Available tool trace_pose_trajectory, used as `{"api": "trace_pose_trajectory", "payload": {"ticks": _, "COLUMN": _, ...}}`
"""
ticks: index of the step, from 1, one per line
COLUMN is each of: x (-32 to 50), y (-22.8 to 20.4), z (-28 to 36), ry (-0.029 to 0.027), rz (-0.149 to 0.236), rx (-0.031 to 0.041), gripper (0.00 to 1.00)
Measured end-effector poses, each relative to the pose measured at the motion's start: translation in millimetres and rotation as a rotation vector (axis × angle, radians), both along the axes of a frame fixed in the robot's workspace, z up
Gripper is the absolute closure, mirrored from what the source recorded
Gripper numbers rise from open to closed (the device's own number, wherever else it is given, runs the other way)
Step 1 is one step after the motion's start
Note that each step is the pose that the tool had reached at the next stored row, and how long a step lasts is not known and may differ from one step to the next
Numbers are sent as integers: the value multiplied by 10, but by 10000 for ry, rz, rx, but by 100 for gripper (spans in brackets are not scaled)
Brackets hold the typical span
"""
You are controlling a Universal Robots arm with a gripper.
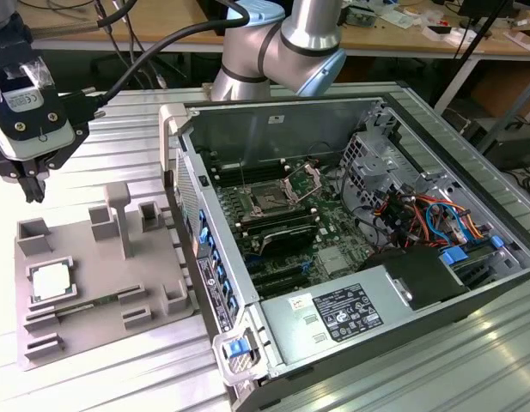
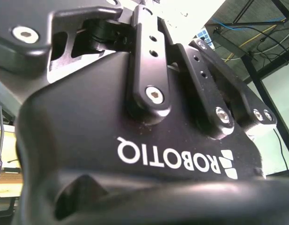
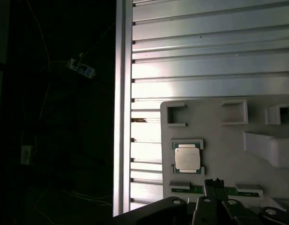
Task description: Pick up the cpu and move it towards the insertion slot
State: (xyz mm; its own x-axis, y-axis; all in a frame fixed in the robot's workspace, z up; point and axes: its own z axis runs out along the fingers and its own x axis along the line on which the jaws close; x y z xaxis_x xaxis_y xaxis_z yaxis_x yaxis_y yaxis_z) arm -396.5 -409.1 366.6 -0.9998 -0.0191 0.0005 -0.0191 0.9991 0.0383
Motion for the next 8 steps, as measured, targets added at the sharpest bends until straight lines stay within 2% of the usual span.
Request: {"api": "trace_pose_trajectory", "payload": {"ticks": 8, "x": -18, "y": 0, "z": -3, "ry": 0, "rz": 0, "rx": -1, "gripper": 89}}
